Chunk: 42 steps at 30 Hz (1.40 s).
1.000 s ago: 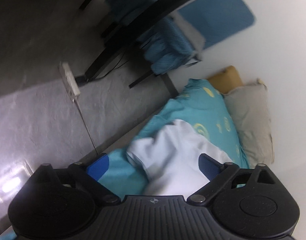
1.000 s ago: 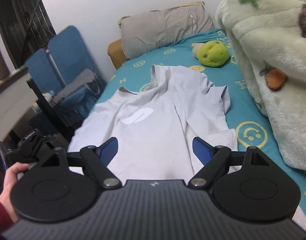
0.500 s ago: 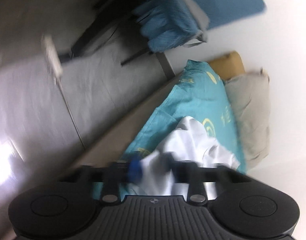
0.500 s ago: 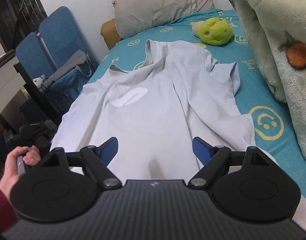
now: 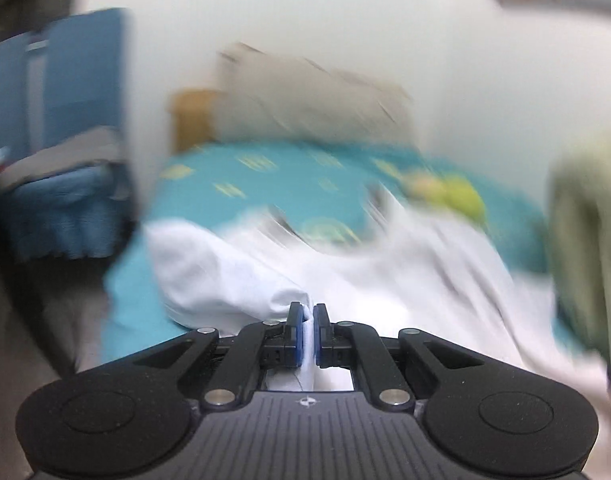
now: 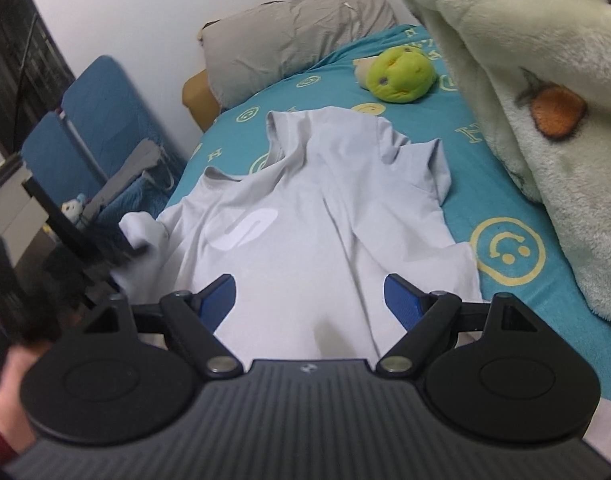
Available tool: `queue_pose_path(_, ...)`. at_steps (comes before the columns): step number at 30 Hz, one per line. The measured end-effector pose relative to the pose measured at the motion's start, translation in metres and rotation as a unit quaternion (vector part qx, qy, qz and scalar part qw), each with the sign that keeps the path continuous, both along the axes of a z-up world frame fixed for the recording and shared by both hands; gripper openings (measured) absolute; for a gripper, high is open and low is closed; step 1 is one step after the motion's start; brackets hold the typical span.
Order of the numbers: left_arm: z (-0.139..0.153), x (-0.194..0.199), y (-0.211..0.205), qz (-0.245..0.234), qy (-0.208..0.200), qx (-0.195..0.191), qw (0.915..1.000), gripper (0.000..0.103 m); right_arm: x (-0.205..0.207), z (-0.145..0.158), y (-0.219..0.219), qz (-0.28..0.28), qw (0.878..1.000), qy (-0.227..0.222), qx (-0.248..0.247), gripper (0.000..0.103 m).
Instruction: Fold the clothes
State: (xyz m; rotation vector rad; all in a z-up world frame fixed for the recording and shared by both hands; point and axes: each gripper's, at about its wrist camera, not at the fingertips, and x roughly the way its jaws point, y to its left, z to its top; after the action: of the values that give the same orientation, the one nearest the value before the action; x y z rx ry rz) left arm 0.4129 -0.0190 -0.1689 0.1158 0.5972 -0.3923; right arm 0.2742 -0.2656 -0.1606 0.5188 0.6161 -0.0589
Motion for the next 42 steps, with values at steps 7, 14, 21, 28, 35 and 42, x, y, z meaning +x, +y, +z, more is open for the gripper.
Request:
queue_pose_path(7, -0.018, -0.021, -0.008, 0.008, -0.008, -0.02, 0.9997, 0.068, -0.003, -0.001, -0.013, -0.019, 0.999, 0.0, 0.037, 0.083)
queue_pose_path(14, 0.003, 0.002, 0.072, 0.126, 0.009, -0.193, 0.9731, 0.074, -0.005, -0.005, -0.013, -0.013, 0.998, 0.009, 0.059, 0.083)
queue_pose_path(21, -0.018, 0.033, 0.1, 0.147, 0.061, -0.242, 0.9573, 0.063, -0.001, -0.009, -0.009, -0.011, 0.999, 0.017, 0.049, 0.083)
queue_pose_path(28, -0.023, 0.079, 0.094, 0.175, 0.066, -0.262, 0.9466, 0.07, 0.009, -0.014, -0.011, -0.021, 0.998, 0.024, 0.045, 0.083)
queue_pose_path(35, 0.005, 0.122, 0.109, 0.204, 0.107, -0.191, 0.954, 0.009, 0.015, -0.021, -0.008, -0.013, 0.998, 0.035, 0.043, 0.083)
queue_pose_path(42, 0.045, 0.163, 0.131, 0.221, 0.158, -0.075, 0.9594, 0.004, 0.013, -0.018, -0.015, -0.029, 0.998, 0.03, 0.055, 0.083)
